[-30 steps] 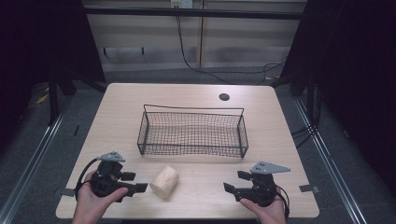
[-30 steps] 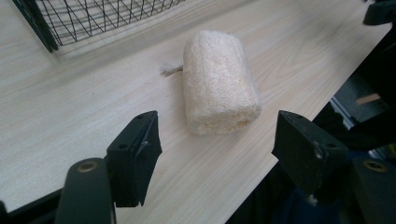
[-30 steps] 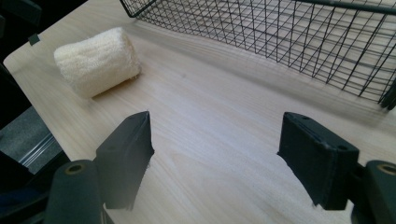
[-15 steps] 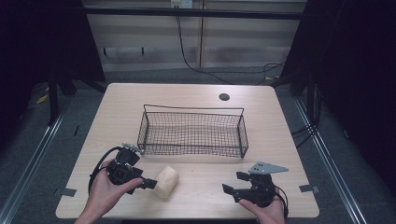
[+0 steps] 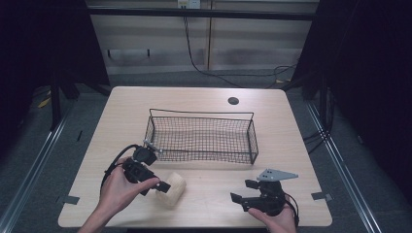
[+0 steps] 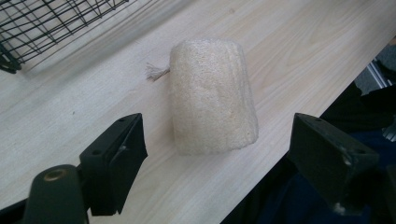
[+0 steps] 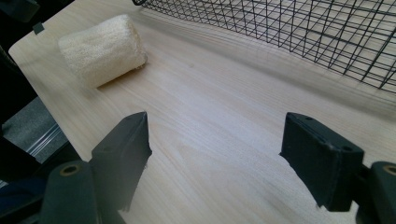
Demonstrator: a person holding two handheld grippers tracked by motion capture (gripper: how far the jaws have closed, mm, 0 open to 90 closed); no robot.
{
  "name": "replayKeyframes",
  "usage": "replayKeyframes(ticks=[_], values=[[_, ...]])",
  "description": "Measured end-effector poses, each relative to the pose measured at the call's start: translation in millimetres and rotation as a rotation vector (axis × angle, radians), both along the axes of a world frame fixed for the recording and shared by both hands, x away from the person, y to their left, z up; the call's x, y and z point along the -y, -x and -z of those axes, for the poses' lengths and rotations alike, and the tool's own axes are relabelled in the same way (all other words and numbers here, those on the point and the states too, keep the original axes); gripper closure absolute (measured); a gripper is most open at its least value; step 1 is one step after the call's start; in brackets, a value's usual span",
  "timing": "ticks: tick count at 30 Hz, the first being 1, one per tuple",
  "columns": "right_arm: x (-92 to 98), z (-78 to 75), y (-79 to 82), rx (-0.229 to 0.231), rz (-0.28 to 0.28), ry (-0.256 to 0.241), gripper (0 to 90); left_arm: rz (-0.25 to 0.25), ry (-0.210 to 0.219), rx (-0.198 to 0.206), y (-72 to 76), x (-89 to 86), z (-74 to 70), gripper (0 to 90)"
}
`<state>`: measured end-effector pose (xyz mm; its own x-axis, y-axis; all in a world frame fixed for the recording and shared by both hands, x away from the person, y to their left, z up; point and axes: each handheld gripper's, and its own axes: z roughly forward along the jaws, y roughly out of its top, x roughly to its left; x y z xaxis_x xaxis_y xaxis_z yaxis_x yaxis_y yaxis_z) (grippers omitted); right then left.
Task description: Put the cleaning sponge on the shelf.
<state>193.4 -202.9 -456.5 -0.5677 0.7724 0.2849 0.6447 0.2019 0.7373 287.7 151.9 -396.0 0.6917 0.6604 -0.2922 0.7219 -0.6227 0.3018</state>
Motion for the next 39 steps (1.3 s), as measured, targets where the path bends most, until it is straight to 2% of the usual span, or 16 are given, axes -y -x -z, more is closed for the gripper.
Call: replayKeyframes(ticks=[7, 10, 18, 21, 25, 29, 39], values=[[0.0, 0.2, 0.2, -0.002, -0.002, -0.001, 23.3, 0.037, -0.063, -0.013, -2.4, 15.9, 2.2, 20.0], [-0.2, 0.5, 0.2, -0.001, -0.006, 0.001, 23.3, 0.059, -0.065, -0.028, -3.5, 20.8, 4.0, 20.1], [-0.4, 0.7, 0.2, -0.006, -0.005, 0.0, 23.2, 0.04, -0.084, -0.067, -13.4, 26.5, 11.7, 18.8], [-0.7, 1.1, -0.1, -0.01, -0.009, 0.003, 23.2, 0.026, -0.098, -0.067, -15.3, 28.8, 14.4, 18.3], [-1.1, 1.3, 0.0, -0.012, -0.011, 0.004, 23.2, 0.039, -0.103, -0.089, -17.6, 32.6, 20.1, 17.8], [-1.4, 1.6, -0.1, -0.012, -0.014, 0.002, 23.2, 0.028, -0.106, -0.113, -22.7, 34.2, 28.0, 17.9], [-1.3, 2.9, -0.7, -0.029, -0.014, -0.004, 22.9, 0.022, -0.118, -0.137, -27.3, 36.5, 40.3, 17.8]])
